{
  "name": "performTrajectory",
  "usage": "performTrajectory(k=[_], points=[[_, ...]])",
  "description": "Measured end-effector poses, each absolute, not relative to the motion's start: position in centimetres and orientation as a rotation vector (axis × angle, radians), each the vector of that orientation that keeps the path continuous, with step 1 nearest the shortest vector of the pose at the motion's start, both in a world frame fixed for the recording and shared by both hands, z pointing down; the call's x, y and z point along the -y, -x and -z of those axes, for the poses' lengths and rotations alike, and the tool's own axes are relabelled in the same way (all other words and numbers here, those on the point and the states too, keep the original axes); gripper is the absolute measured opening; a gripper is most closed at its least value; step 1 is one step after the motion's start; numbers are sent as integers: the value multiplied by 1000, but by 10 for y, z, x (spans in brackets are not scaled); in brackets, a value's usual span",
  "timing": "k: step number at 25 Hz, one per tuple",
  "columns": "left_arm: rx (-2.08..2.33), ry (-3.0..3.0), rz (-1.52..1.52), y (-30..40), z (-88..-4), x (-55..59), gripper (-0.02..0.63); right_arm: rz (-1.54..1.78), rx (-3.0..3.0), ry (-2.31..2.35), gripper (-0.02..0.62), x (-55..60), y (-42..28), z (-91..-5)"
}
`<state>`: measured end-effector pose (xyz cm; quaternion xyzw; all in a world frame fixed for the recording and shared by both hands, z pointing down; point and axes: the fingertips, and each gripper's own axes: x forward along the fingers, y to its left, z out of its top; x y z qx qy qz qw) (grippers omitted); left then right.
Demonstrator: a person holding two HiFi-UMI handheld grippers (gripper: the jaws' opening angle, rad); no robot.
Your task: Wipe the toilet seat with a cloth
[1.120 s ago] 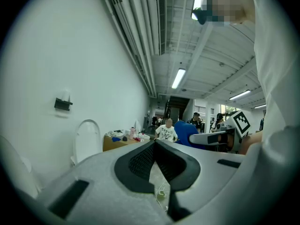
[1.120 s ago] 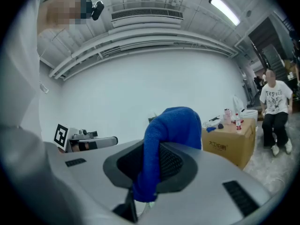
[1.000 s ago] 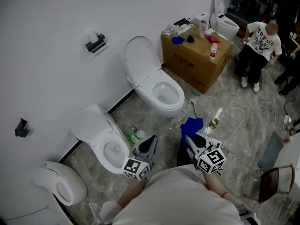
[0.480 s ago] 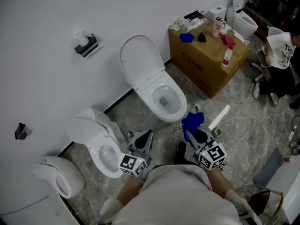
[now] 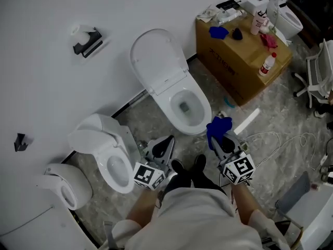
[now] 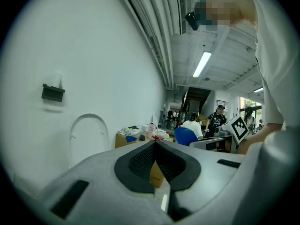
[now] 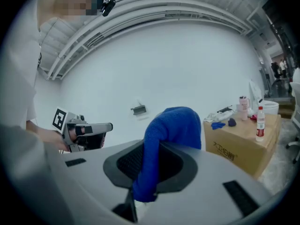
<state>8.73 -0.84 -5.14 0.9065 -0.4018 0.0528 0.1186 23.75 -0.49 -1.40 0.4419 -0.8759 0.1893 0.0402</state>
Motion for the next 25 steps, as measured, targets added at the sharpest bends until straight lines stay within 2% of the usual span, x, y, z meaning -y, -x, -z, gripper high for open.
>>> performTrajectory(k=[6, 19, 25], points=[[1197, -2681, -140, -75, -14, 56, 8, -540, 2714, -1321, 54, 50, -219, -52], [1258, -2730, -7, -36, -257, 150, 8, -434, 2713, -1356, 54, 149, -194, -294], [1274, -2819, 37, -31, -342, 170, 8, -464, 2755, -1319, 54, 171, -180, -386]])
